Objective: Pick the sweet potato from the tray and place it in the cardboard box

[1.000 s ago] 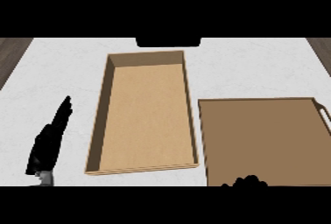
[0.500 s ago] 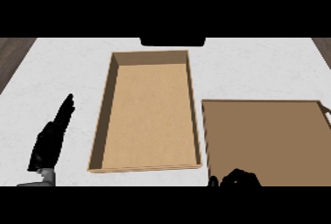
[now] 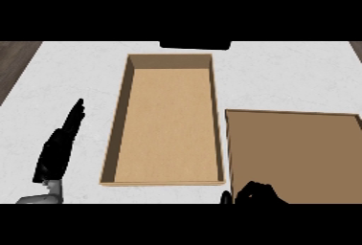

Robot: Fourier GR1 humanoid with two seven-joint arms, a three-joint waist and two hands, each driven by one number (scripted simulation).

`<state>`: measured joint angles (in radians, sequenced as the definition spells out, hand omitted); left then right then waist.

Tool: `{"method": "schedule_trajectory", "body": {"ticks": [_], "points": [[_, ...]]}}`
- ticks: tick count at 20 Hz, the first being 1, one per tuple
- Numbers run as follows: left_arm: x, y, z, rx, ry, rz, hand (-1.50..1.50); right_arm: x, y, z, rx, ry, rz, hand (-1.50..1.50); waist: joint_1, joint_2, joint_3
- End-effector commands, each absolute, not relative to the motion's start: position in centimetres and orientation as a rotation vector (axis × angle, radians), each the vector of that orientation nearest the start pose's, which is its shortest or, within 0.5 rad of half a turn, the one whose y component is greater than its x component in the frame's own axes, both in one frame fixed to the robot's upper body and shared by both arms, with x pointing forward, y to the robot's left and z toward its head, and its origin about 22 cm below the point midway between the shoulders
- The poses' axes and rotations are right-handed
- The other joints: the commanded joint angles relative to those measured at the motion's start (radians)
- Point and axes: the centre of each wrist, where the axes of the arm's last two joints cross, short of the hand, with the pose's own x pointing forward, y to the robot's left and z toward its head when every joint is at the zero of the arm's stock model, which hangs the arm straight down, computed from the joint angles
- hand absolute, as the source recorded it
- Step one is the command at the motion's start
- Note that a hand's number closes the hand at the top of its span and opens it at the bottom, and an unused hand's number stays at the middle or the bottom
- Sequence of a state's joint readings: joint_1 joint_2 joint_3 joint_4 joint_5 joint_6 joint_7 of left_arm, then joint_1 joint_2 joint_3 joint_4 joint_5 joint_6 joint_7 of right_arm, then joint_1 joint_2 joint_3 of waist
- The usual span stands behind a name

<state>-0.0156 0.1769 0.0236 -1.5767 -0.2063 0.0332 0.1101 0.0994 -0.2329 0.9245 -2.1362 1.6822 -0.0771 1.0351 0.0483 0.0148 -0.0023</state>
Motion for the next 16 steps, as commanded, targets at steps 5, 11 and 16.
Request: {"method": "schedule_trajectory", "body": {"ticks": [5,11,16], "points": [[24.6,26.8,1.2,0.33,-1.491,-0.25,0.0,16.0,-7.3,13.7,-1.134,-1.427,0.414,1.5,0.031,0.011,-0.001],[25.6,26.7,2.3,0.325,-1.503,-0.271,0.0,23.0,-6.8,14.1,-1.099,-1.312,0.415,1.5,0.045,0.013,0.001],[25.3,26.7,1.8,0.327,-1.485,-0.256,0.0,28.3,-5.6,14.9,-1.06,-1.202,0.44,1.5,0.032,0.002,0.001]]}}
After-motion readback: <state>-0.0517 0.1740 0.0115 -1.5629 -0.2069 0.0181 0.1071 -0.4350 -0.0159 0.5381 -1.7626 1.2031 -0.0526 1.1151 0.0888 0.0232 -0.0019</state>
